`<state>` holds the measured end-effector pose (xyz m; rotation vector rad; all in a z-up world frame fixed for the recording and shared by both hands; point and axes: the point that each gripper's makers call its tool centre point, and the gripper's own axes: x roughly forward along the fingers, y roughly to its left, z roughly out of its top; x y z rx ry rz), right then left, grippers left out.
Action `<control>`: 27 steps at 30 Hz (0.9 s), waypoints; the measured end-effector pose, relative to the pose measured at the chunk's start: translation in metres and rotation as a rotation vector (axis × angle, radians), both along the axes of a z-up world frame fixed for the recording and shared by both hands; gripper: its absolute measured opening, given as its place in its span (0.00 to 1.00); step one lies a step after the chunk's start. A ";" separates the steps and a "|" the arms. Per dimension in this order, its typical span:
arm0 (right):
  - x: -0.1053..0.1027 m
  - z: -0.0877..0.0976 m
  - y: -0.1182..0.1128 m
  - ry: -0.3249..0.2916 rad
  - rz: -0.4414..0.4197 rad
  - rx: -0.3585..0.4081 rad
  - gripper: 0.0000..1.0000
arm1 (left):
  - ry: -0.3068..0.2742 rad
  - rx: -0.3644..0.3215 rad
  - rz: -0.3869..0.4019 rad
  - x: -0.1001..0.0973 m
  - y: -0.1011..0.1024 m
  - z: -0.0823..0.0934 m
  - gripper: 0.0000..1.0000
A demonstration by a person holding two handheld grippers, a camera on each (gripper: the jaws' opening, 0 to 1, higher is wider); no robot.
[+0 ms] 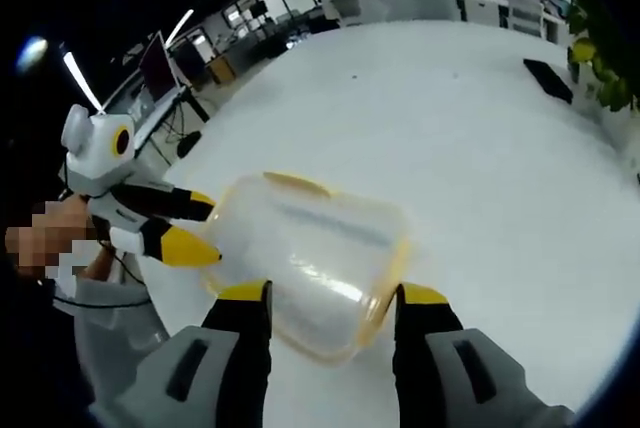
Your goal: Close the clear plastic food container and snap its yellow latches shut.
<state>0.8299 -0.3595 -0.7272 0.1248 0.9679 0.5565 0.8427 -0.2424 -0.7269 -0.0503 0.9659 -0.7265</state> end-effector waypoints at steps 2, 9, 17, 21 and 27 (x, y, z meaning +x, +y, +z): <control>-0.001 0.000 0.003 0.000 -0.001 -0.001 0.45 | 0.000 0.001 -0.001 -0.002 0.004 0.000 0.35; -0.008 0.000 0.020 0.004 0.003 -0.006 0.45 | 0.003 0.004 -0.001 -0.009 0.020 0.000 0.35; -0.014 -0.001 0.041 0.010 0.014 -0.011 0.45 | 0.013 0.013 -0.001 -0.016 0.042 0.001 0.35; -0.017 0.000 0.051 0.011 0.018 -0.012 0.45 | 0.018 0.017 0.001 -0.020 0.051 0.001 0.35; -0.021 0.000 0.063 0.016 0.026 -0.015 0.45 | 0.025 0.021 0.005 -0.025 0.063 0.001 0.35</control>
